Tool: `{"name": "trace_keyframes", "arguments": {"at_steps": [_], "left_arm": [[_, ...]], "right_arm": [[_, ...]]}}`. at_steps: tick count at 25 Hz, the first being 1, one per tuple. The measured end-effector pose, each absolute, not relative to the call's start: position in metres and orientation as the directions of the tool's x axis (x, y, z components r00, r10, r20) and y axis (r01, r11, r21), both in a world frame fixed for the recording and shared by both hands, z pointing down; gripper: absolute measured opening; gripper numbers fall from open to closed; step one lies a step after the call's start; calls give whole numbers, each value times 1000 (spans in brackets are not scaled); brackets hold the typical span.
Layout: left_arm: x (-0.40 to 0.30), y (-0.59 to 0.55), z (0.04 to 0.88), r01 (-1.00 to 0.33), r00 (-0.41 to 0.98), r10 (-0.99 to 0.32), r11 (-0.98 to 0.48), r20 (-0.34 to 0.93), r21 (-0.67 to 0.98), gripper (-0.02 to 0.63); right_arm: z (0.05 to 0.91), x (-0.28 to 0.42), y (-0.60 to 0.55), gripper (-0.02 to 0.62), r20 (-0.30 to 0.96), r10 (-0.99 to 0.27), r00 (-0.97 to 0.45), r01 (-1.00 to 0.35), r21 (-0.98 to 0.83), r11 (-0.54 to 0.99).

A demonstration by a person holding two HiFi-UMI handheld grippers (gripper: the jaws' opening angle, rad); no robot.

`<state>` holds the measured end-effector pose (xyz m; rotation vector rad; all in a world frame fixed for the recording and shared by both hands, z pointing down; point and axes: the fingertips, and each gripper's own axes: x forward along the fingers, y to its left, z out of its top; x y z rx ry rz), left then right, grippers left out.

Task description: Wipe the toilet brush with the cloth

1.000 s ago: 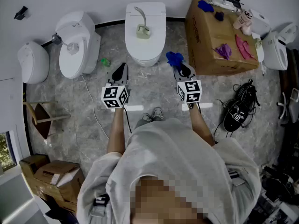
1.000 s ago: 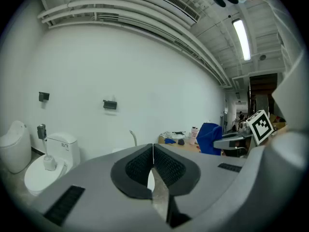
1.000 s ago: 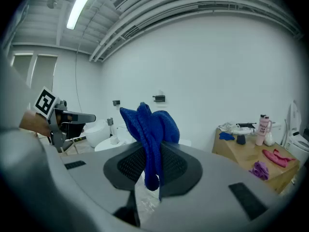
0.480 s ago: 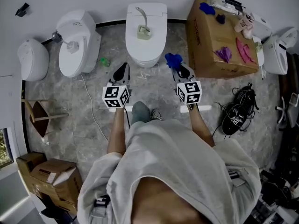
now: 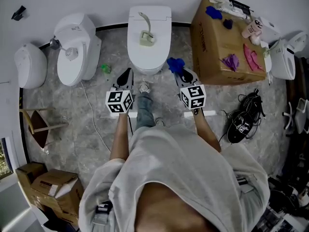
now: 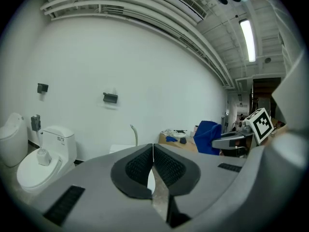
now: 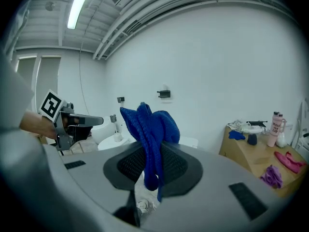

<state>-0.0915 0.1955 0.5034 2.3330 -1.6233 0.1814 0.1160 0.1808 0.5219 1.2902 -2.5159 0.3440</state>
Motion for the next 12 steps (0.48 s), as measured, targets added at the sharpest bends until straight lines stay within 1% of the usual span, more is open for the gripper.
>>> {"name": "trace_keyframes", "arguments": {"at_steps": [12], "left_arm": [[-117, 60, 507, -907, 414, -872, -372, 261, 196, 23]], "right_arm": [[517, 69, 60, 89, 374, -752, -543, -823, -61, 564]]}}
